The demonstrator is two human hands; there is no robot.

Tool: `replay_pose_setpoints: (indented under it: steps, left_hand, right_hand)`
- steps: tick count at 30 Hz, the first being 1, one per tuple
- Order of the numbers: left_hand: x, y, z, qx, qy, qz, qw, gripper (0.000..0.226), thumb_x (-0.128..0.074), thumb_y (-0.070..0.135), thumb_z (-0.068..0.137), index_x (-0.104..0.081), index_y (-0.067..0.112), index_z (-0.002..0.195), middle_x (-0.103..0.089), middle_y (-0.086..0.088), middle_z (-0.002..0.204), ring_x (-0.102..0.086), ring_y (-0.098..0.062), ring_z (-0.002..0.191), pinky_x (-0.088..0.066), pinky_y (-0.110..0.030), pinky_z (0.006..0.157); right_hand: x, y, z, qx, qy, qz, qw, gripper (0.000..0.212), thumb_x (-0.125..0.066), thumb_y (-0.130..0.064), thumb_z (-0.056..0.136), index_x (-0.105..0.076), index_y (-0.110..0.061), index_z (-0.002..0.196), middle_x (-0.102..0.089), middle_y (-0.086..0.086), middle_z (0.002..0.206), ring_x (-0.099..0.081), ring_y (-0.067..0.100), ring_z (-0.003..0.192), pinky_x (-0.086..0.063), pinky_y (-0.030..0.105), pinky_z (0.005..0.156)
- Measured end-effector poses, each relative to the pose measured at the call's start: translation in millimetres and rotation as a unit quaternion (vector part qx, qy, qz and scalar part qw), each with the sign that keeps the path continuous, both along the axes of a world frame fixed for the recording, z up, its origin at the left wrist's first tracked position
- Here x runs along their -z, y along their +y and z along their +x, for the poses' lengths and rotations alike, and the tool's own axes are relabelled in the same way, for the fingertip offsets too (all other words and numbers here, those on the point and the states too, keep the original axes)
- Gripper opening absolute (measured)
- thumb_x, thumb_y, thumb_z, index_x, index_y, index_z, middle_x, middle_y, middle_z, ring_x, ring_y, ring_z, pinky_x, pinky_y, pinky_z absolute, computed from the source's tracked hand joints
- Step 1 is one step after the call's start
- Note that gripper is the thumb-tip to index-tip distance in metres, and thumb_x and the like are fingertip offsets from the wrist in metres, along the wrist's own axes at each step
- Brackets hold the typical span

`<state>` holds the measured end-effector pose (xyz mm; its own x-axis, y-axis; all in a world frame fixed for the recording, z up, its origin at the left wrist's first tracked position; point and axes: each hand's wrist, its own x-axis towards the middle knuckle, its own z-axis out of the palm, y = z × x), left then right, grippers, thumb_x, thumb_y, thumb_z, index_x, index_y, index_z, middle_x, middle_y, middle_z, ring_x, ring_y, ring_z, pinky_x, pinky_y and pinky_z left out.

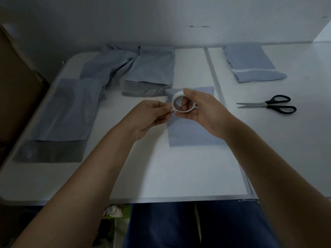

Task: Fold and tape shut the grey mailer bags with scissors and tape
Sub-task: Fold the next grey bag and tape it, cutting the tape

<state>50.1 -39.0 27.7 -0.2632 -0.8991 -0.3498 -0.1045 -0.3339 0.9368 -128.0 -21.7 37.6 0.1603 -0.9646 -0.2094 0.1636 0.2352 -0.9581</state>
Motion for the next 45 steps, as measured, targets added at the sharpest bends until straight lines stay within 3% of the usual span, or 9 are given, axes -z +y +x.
replay_pose_setpoints:
  steps: [5, 12, 16, 19, 22, 27, 35, 41, 45]
  left_hand:
    - [0.7, -4.5, 1.0, 0.019, -0.045, -0.008, 0.999, 0.008, -0.062, 0.012, 0.092, -0.068, 0.008, 0.088, -0.066, 0.0, 0.077, -0.059, -0.005, 0.069, -0.053, -0.022, 0.078]
    - [4.3, -9.1, 4.3, 0.035, -0.105, -0.007, 0.994, 0.01, -0.064, 0.013, 0.091, -0.07, 0.006, 0.091, -0.066, -0.001, 0.076, -0.059, -0.005, 0.068, -0.054, -0.018, 0.072]
    - [5.3, -12.6, 9.3, 0.037, -0.138, -0.023, 0.989, 0.012, -0.065, 0.015, 0.091, -0.071, 0.005, 0.093, -0.068, 0.0, 0.077, -0.06, -0.004, 0.068, -0.053, -0.017, 0.07]
    - [5.4, -13.4, 11.6, 0.027, -0.144, -0.033, 0.989, 0.012, -0.065, 0.016, 0.09, -0.071, 0.006, 0.094, -0.068, -0.001, 0.08, -0.06, -0.005, 0.07, -0.054, -0.019, 0.074]
    - [5.8, -9.7, 10.9, 0.015, -0.118, -0.017, 0.993, 0.01, -0.065, 0.015, 0.09, -0.071, 0.008, 0.094, -0.07, -0.001, 0.083, -0.06, -0.004, 0.069, -0.055, -0.018, 0.074]
    - [8.1, -4.6, 10.2, -0.021, -0.043, 0.062, 0.997, 0.011, -0.068, 0.013, 0.087, -0.07, 0.005, 0.095, -0.07, -0.004, 0.085, -0.06, -0.007, 0.067, -0.055, -0.02, 0.068]
    - [7.1, -1.1, 7.6, -0.031, -0.009, 0.068, 0.997, 0.012, -0.067, 0.01, 0.087, -0.069, 0.003, 0.096, -0.069, -0.004, 0.078, -0.062, -0.008, 0.067, -0.056, -0.019, 0.067]
    - [9.0, 0.8, 3.1, -0.047, -0.049, 0.018, 0.998, 0.003, -0.066, 0.01, 0.089, -0.068, 0.008, 0.089, -0.068, -0.002, 0.077, -0.062, -0.007, 0.069, -0.056, -0.021, 0.072]
    - [9.8, 0.9, -0.1, -0.052, -0.057, -0.005, 0.997, 0.003, -0.065, 0.01, 0.09, -0.068, 0.009, 0.088, -0.068, -0.002, 0.079, -0.061, -0.007, 0.069, -0.054, -0.021, 0.075]
  right_hand:
    - [-1.3, -0.6, -6.0, 0.0, 0.11, -0.022, 0.994, 0.028, -0.055, -0.028, 0.097, -0.056, -0.007, 0.078, -0.057, 0.009, 0.078, -0.062, 0.025, 0.08, -0.057, 0.042, 0.087]
    - [6.1, -0.9, -14.2, -0.006, 0.277, -0.051, 0.96, 0.029, -0.06, -0.035, 0.092, -0.058, -0.008, 0.081, -0.067, 0.004, 0.075, -0.072, 0.022, 0.073, -0.057, 0.048, 0.084]
    - [11.6, 1.5, -19.9, -0.005, 0.407, -0.098, 0.908, 0.03, -0.059, -0.042, 0.091, -0.053, -0.017, 0.076, -0.068, 0.003, 0.081, -0.071, 0.016, 0.066, -0.058, 0.028, 0.071]
    - [14.1, 2.4, -21.1, 0.015, 0.451, -0.129, 0.883, 0.03, -0.058, -0.044, 0.091, -0.055, -0.017, 0.081, -0.065, -0.001, 0.078, -0.066, 0.011, 0.062, -0.045, 0.009, 0.054]
    - [18.5, -0.6, -20.6, 0.036, 0.339, -0.08, 0.937, 0.032, -0.053, -0.042, 0.095, -0.059, -0.013, 0.086, -0.063, 0.0, 0.079, -0.064, 0.012, 0.063, -0.052, 0.029, 0.066]
    - [21.9, 3.9, -14.6, 0.068, 0.102, 0.02, 0.992, 0.022, -0.046, -0.031, 0.101, -0.056, -0.012, 0.096, -0.063, 0.007, 0.095, -0.071, 0.025, 0.087, -0.058, 0.037, 0.083]
    - [25.0, 9.2, -13.1, 0.094, 0.115, 0.008, 0.989, 0.031, -0.05, -0.044, 0.097, -0.056, -0.017, 0.081, -0.06, -0.001, 0.078, -0.058, 0.012, 0.064, -0.044, 0.027, 0.065]
    - [26.1, 9.3, -4.6, 0.123, 0.061, 0.04, 0.99, 0.025, -0.053, -0.041, 0.096, -0.057, -0.022, 0.08, -0.06, 0.001, 0.081, -0.057, 0.014, 0.074, -0.047, 0.025, 0.07]
    - [18.0, 8.7, 3.5, 0.17, -0.034, 0.087, 0.981, 0.033, -0.049, -0.045, 0.096, -0.055, -0.014, 0.085, -0.057, 0.003, 0.078, -0.061, 0.017, 0.08, -0.056, 0.036, 0.084]
